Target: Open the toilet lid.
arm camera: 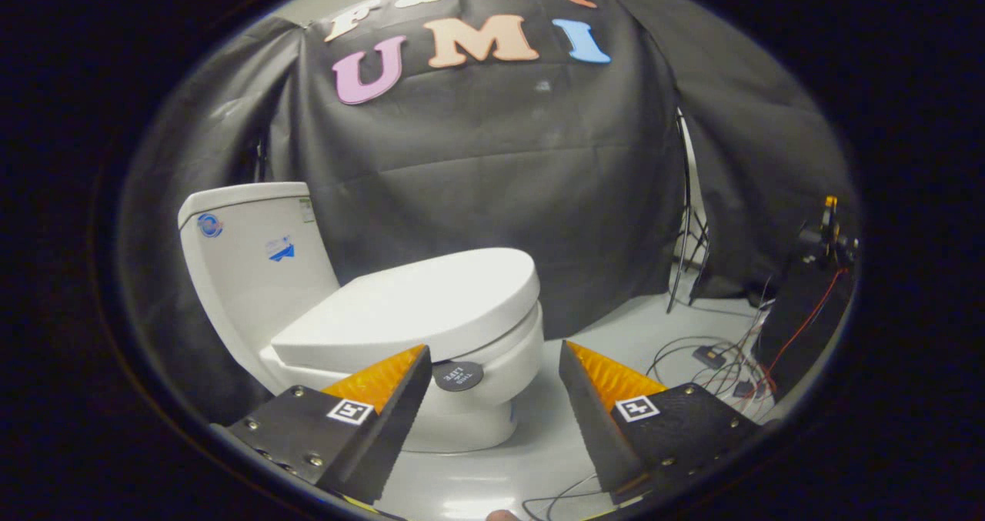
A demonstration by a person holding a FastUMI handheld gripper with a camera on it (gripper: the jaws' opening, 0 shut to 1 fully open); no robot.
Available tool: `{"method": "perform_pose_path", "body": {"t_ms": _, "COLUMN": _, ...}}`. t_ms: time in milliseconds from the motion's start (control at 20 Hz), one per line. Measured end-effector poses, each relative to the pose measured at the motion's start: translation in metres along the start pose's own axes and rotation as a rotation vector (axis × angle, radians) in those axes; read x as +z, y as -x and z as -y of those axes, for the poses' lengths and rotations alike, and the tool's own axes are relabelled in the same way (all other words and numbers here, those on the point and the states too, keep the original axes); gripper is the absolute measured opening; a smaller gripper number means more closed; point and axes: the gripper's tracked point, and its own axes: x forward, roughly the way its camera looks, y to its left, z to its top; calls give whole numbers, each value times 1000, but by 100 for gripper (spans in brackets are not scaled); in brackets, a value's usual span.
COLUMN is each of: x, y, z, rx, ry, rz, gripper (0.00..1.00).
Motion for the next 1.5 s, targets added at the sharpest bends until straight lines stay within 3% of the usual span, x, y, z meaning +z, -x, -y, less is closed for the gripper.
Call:
{"method": "perform_pose_path", "body": {"t_ms": 100, "x": -15, "y": -16, "z": -2, "rx": 9, "ry": -87, "rz": -67, "gripper": 100}}
{"method": "perform_pose_path", "body": {"t_ms": 250, "x": -39, "y": -28, "z": -8, "rx": 17, "ry": -173, "rz": -143, "gripper": 91}}
{"method": "perform_pose_path", "body": {"t_ms": 350, "x": -35, "y": -35, "z": -14, "rx": 37, "ry": -245, "rz": -155, "gripper": 84}}
{"method": "perform_pose_path", "body": {"t_ms": 450, "x": -30, "y": -46, "z": -17, "rx": 56, "ry": -308, "rz": -154, "gripper": 84}}
{"method": "perform_pose_path", "body": {"t_ms": 550, "x": -40, "y": -52, "z": -26, "rx": 97, "ry": -386, "rz": -185, "gripper": 65}}
{"method": "perform_pose_path", "body": {"t_ms": 700, "x": -43, "y": -55, "z": -35, "rx": 146, "ry": -506, "rz": -211, "gripper": 46}}
{"method": "perform_pose_path", "body": {"t_ms": 900, "x": -41, "y": -62, "z": -38, "rx": 236, "ry": -730, "rz": -200, "gripper": 45}}
{"method": "perform_pose_path", "body": {"t_ms": 950, "x": -48, "y": -50, "z": -27, "rx": 212, "ry": -792, "rz": -226, "gripper": 46}}
{"method": "perform_pose_path", "body": {"t_ms": 1000, "x": -47, "y": -41, "z": -22, "rx": 205, "ry": -880, "rz": -225, "gripper": 27}}
{"method": "perform_pose_path", "body": {"t_ms": 1050, "x": -45, "y": -56, "z": -32, "rx": 250, "ry": -951, "rz": -219, "gripper": 9}}
{"method": "perform_pose_path", "body": {"t_ms": 1150, "x": -47, "y": -60, "z": -40, "rx": 325, "ry": -1027, "rz": -228, "gripper": 3}}
{"method": "perform_pose_path", "body": {"t_ms": 1200, "x": -57, "y": -63, "z": -40, "rx": 325, "ry": -1034, "rz": -248, "gripper": 3}}
{"method": "perform_pose_path", "body": {"t_ms": 1250, "x": -67, "y": -96, "z": -55, "rx": 326, "ry": -1054, "rz": -267, "gripper": 3}}
{"method": "perform_pose_path", "body": {"t_ms": 1350, "x": -65, "y": -82, "z": -60, "rx": 335, "ry": -1055, "rz": -267, "gripper": 1}}
{"method": "perform_pose_path", "body": {"t_ms": 1500, "x": -58, "y": -71, "z": -63, "rx": 235, "ry": -951, "rz": -288, "gripper": 1}}
